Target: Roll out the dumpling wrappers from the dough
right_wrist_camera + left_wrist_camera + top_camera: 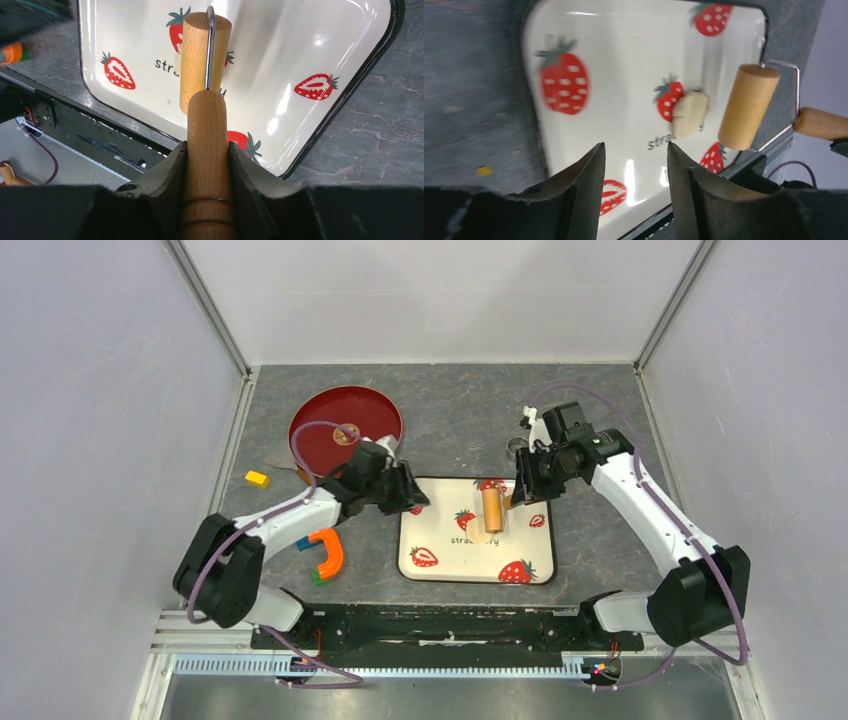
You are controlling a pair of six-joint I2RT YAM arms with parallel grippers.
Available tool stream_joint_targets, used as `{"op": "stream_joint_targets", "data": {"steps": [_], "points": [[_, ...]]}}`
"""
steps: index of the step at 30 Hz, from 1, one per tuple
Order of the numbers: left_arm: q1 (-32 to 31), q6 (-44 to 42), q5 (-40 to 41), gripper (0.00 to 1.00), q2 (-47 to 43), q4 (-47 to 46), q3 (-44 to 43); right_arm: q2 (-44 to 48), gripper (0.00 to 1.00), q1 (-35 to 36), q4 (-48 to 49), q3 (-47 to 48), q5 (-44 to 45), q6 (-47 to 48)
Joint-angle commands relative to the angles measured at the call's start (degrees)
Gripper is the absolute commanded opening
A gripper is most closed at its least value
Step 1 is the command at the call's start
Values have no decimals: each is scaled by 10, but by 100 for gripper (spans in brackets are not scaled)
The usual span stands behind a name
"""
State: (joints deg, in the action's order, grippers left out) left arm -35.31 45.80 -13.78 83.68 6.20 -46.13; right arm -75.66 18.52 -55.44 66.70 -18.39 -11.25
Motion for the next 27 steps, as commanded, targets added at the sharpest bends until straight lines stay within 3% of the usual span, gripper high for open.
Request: {"op": "stream_joint_targets", "data": {"steps": [1,5,15,18,25,27], "points": [[75,-79,-14,55,-44,102,33,-20,0,12,3,21,-17,16],[103,-129,1,57,-31,156,34,-38,0,34,13,23,-13,11],[105,-107,-72,54,43,47,82,-62,0,49,17,21,23,10],[104,-102,-75,45,53,33,88,-66,0,49,13,10,47,11],[104,-107,-56,2,75,41,90,-78,0,49,1,-28,104,13],[104,-107,-53,2,80,40,91,-83,0,49,-11,-32,135,13]]}}
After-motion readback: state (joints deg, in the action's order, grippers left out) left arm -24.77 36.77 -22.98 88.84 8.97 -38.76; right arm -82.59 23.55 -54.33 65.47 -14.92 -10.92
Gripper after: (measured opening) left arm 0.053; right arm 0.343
